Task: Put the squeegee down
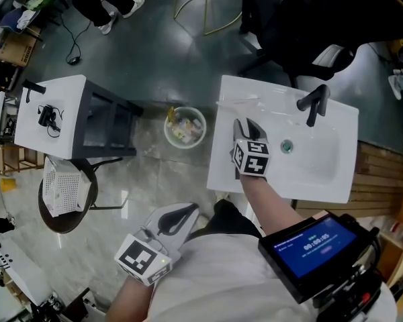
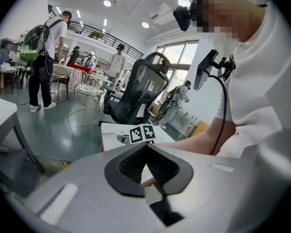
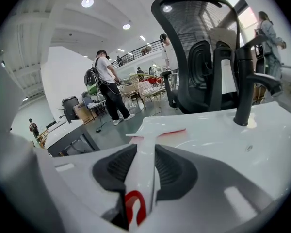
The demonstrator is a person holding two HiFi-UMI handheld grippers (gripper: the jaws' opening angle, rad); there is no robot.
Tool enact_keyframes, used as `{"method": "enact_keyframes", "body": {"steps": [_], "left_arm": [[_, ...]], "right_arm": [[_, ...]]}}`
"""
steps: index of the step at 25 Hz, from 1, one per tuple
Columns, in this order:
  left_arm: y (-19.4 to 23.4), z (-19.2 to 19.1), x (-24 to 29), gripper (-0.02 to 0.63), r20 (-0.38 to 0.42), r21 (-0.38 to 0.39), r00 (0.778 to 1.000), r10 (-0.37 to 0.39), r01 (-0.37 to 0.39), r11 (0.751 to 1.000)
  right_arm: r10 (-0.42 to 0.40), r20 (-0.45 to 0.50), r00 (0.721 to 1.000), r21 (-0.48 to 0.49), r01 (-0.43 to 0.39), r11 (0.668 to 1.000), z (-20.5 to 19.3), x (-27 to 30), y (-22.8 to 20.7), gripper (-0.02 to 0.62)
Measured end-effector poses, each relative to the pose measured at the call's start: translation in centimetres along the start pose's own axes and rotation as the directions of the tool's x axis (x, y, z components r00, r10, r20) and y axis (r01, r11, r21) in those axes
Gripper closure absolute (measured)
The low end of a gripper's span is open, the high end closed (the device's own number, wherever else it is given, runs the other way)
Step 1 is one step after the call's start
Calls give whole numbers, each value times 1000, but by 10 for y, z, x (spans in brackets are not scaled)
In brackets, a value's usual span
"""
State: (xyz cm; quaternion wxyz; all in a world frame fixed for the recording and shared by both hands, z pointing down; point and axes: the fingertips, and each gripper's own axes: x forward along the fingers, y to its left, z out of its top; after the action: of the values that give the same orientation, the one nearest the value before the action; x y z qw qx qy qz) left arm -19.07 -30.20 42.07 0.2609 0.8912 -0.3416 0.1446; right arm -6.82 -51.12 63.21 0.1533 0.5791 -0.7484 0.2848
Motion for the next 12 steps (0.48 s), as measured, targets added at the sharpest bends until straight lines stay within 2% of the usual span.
{"method": "enact_keyframes", "body": {"steps": [4, 8, 12], "left_arm": [[-2, 1, 2, 601, 1, 0, 1000, -9, 9, 1000], [-3, 0, 1, 600, 0, 0, 1000, -9, 9, 1000], [-3, -4, 1, 600, -3, -6, 1000, -8, 8, 1000]], "right_arm": [[20, -43, 999, -2, -20, 1000, -12, 2, 4, 462], [32, -45, 998, -39, -34, 999, -15, 1, 9, 426], [36, -51, 998, -53, -39, 998, -16, 3, 7, 425]]}}
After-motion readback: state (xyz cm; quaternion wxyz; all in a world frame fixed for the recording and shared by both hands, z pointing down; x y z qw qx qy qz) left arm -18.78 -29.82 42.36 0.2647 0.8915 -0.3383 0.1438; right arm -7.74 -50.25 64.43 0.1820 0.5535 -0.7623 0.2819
